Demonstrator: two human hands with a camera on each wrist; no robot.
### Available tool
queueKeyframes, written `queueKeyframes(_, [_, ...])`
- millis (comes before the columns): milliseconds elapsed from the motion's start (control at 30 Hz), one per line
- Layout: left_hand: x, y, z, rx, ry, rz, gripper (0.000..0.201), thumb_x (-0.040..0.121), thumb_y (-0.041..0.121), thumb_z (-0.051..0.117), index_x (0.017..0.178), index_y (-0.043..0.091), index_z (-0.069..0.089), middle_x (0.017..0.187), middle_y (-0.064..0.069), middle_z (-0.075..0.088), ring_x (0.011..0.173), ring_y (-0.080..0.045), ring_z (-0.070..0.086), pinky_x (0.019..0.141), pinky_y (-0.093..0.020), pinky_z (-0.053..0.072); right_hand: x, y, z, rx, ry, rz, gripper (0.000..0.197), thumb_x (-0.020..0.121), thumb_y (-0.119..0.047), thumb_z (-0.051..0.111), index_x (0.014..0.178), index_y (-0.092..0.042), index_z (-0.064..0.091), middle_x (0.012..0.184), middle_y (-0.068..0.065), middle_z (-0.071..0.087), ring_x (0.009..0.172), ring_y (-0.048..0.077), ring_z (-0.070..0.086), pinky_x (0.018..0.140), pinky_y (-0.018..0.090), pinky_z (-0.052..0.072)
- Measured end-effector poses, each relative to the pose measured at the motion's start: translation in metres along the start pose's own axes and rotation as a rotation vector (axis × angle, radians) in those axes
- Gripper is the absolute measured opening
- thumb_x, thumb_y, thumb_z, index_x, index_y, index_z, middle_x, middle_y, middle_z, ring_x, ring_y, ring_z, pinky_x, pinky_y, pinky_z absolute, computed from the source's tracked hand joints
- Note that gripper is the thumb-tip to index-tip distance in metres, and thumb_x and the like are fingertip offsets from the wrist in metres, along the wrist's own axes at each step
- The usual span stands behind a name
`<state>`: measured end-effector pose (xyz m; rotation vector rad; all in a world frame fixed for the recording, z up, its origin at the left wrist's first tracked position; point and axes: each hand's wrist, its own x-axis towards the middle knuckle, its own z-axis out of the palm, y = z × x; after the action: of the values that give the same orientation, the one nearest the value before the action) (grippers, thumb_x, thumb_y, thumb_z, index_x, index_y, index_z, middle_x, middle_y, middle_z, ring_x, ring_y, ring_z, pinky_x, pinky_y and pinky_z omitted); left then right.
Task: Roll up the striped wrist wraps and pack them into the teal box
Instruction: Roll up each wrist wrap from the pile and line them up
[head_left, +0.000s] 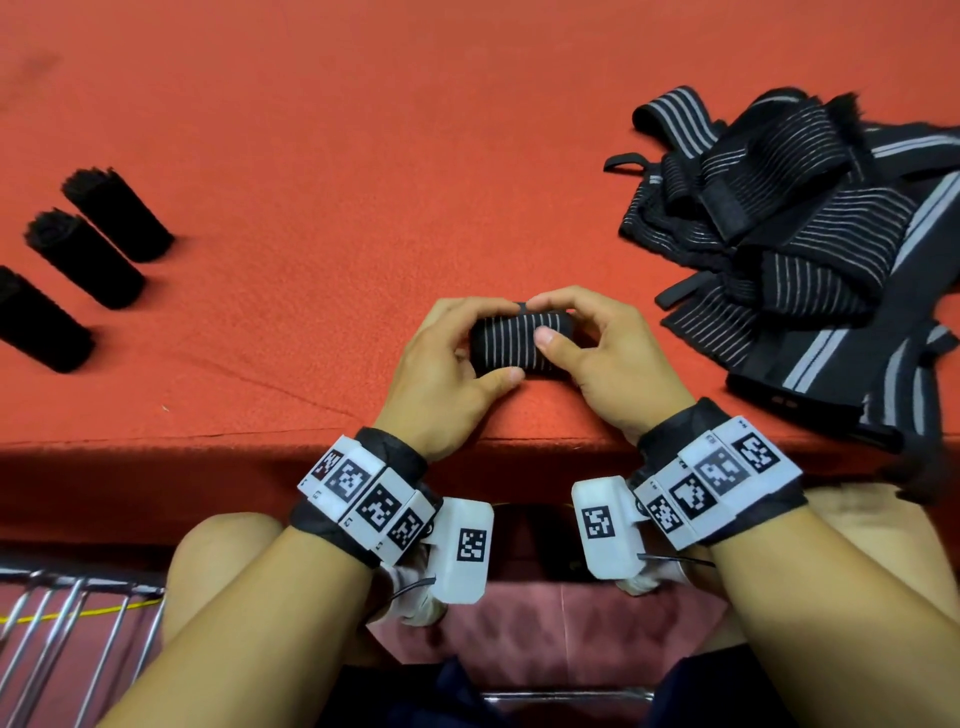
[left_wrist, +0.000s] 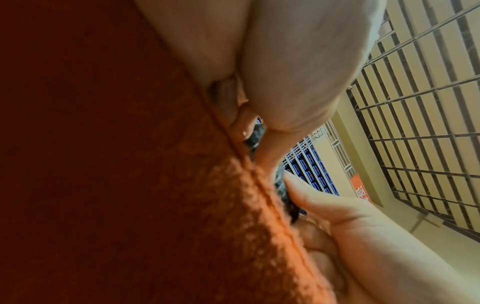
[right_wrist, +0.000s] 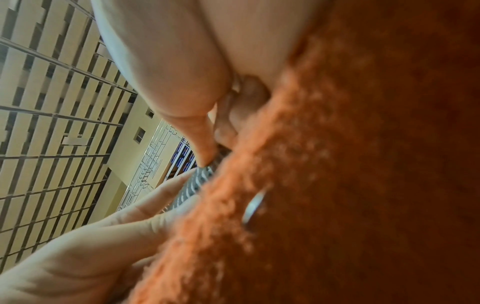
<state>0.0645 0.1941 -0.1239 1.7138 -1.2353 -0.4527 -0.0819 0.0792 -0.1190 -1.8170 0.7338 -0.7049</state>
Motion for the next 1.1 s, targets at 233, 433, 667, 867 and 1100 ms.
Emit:
queueKeyframes(233, [0.007, 0.001, 0.001, -0.001, 0.021, -0.072, 0.031, 0.084, 0.027, 0.072, 0.114, 0.035, 0.07, 0.109, 0.016, 0.072, 0.104, -0.001, 0.063, 0.092, -0.033, 0.052, -0.007, 0.0, -0.001, 0.019, -0.041, -0.072, 0.038, 0.082, -0.004, 0.075, 0.112, -0.028, 0.07, 0.113, -0.01, 0.061, 0.058, -0.001, 0.051, 0.06, 0.019, 0.042])
queueKeyframes(433, [0.005, 0.003, 0.003, 0.027, 0.041, -0.096, 0.031, 0.086, 0.042, 0.067, 0.117, 0.04, 0.065, 0.104, 0.018, 0.068, 0.096, -0.006, 0.065, 0.087, -0.043, 0.056, -0.002, 0.001, 0.001, 0.002, 0.0, 0.022, 0.023, 0.082, -0.03, 0.069, 0.104, -0.037, 0.072, 0.099, -0.006, 0.074, 0.077, 0.033, 0.069, 0.083, 0.049, 0.059])
queueKeyframes(667, [0.003, 0.0, 0.002, 0.045, 0.004, -0.027, 0.055, 0.073, 0.014, 0.086, 0.12, 0.032, 0.065, 0.112, 0.013, 0.059, 0.099, -0.004, 0.058, 0.085, -0.027, 0.048, 0.004, 0.0, 0.005, -0.093, 0.058, 0.01, 0.02, 0.088, -0.039, 0.064, 0.102, -0.031, 0.076, 0.095, -0.014, 0.074, 0.096, 0.007, 0.067, 0.095, 0.043, 0.052])
queueKeyframes(867, [0.007, 0.003, 0.001, 0.01, 0.026, -0.102, 0.037, 0.079, 0.022, 0.084, 0.109, 0.035, 0.069, 0.101, 0.014, 0.069, 0.075, 0.003, 0.056, 0.084, -0.027, 0.05, -0.005, 0.003, -0.002, 0.038, -0.029, -0.073, 0.039, 0.086, -0.006, 0.074, 0.118, -0.028, 0.07, 0.115, -0.006, 0.059, 0.061, -0.004, 0.053, 0.063, 0.016, 0.044])
queueKeyframes(1100, [0.002, 0.006, 0.0, 0.029, -0.018, -0.091, 0.063, 0.07, 0.036, 0.084, 0.126, 0.043, 0.058, 0.107, 0.009, 0.069, 0.093, -0.021, 0.066, 0.09, -0.04, 0.054, 0.002, 0.004, 0.001, -0.057, 0.033, -0.009, 0.019, 0.089, -0.036, 0.064, 0.104, -0.032, 0.074, 0.097, -0.013, 0.073, 0.093, 0.008, 0.066, 0.092, 0.039, 0.053])
